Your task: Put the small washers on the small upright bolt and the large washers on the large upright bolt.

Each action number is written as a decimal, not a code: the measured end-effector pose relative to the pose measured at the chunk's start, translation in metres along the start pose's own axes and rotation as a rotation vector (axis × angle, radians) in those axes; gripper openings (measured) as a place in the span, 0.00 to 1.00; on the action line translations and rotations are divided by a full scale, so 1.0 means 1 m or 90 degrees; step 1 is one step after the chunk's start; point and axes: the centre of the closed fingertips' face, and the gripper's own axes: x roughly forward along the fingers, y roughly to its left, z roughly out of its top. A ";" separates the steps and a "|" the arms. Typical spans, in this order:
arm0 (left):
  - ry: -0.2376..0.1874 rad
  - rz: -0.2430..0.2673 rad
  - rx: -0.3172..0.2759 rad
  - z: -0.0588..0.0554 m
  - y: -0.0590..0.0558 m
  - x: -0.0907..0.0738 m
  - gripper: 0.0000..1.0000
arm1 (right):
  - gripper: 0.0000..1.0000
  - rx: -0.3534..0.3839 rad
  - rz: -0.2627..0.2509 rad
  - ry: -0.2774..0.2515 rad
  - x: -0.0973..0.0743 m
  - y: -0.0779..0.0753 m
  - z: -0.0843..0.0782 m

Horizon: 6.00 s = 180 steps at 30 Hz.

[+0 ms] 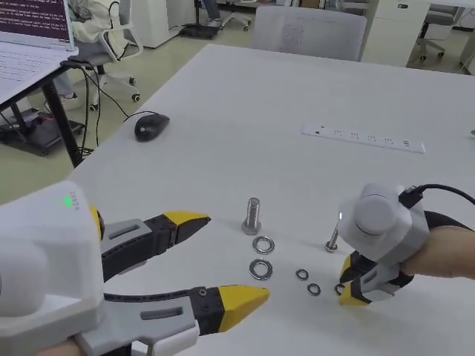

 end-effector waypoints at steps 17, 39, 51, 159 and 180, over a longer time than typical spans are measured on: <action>0.000 0.005 -0.002 -0.003 0.001 -0.004 0.60 | 0.12 0.003 -0.003 0.000 -0.001 -0.003 0.001; 0.000 0.004 -0.003 -0.004 0.000 -0.002 0.60 | 0.12 -0.006 -0.043 -0.011 -0.052 -0.028 0.008; -0.006 0.008 -0.004 -0.001 0.001 -0.003 0.60 | 0.12 -0.028 -0.084 -0.014 -0.076 -0.056 0.029; -0.011 0.002 0.003 0.002 -0.002 -0.010 0.60 | 0.20 -0.032 -0.059 -0.001 -0.035 -0.022 0.010; -0.011 -0.002 0.001 -0.001 0.005 -0.015 0.60 | 0.20 -0.020 -0.007 -0.028 0.002 0.007 0.036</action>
